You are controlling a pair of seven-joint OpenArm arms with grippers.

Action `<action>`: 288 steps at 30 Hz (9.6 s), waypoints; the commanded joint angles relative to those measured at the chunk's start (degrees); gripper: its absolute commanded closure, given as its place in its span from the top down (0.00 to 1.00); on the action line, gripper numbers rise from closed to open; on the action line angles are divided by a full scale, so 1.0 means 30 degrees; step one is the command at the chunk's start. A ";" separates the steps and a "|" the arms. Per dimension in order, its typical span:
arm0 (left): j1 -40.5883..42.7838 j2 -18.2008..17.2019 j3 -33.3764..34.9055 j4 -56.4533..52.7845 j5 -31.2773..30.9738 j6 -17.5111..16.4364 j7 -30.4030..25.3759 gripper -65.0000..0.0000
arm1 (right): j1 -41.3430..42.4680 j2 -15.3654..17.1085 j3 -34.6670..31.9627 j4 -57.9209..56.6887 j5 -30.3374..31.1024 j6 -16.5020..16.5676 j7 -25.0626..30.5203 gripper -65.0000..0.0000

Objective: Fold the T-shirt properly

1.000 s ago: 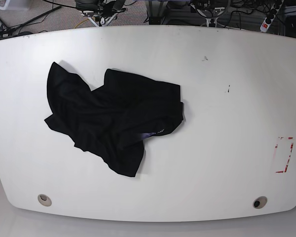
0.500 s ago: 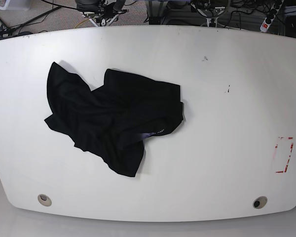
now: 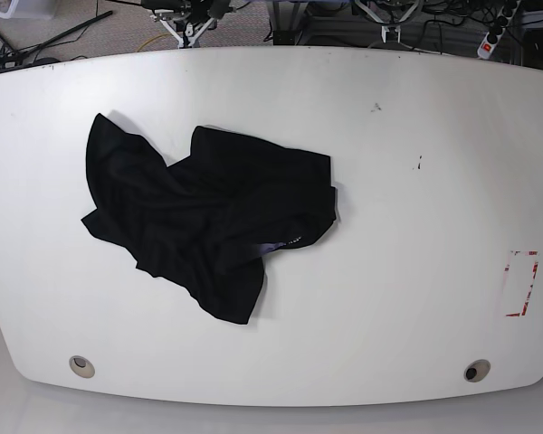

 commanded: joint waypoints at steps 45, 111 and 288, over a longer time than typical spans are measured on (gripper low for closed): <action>1.5739 0.0027 -0.0012 2.4265 -0.0032 0.0020 -0.0169 0.70 | -1.6988 -0.0906 0.0178 2.7375 0.9384 0.2588 -0.3705 0.17; 1.1051 0.0613 -0.0071 2.7986 0.0115 0.0020 -0.0081 0.89 | 0.7481 0.5102 0.1819 1.8760 0.8945 0.2706 -1.5690 0.40; -0.5477 -0.3138 0.0076 2.7048 0.0027 -0.4258 1.5010 0.01 | 0.9562 0.4017 0.1292 2.5734 0.5926 0.5021 -1.9793 0.00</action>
